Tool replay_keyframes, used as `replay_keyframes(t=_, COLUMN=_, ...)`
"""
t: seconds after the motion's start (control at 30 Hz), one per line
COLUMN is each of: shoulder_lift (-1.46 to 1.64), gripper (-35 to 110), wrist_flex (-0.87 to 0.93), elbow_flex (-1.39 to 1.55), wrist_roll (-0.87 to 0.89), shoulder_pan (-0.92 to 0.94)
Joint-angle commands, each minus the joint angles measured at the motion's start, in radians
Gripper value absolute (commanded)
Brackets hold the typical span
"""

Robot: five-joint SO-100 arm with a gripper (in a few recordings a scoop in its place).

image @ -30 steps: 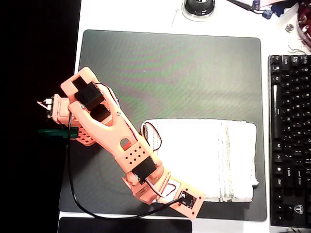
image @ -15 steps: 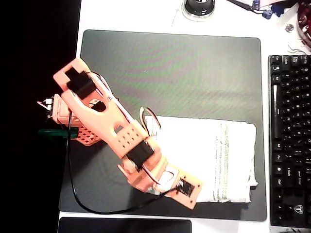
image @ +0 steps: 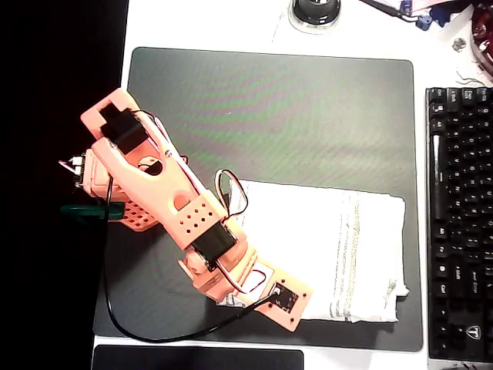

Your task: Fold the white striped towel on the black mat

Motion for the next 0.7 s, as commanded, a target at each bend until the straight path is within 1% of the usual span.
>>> replay_keyframes(t=0.0, shoulder_lift=0.049, gripper=15, wrist_flex=0.011, elbow_flex=-0.046, wrist_roll=-0.005, shoulder_pan=-0.011)
replay_keyframes(t=0.17, shoulder_lift=0.152, gripper=14, wrist_flex=0.018, elbow_flex=-0.015, wrist_roll=0.031, shoulder_pan=-0.095)
replay_keyframes(t=0.37, shoulder_lift=0.360, gripper=12, wrist_flex=0.021, elbow_flex=0.143, wrist_roll=0.127, shoulder_pan=-0.298)
replay_keyframes(t=0.53, shoulder_lift=0.583, gripper=11, wrist_flex=0.006, elbow_flex=0.336, wrist_roll=0.193, shoulder_pan=-0.477)
replay_keyframes(t=0.67, shoulder_lift=0.819, gripper=9, wrist_flex=0.005, elbow_flex=0.548, wrist_roll=0.238, shoulder_pan=-0.620)
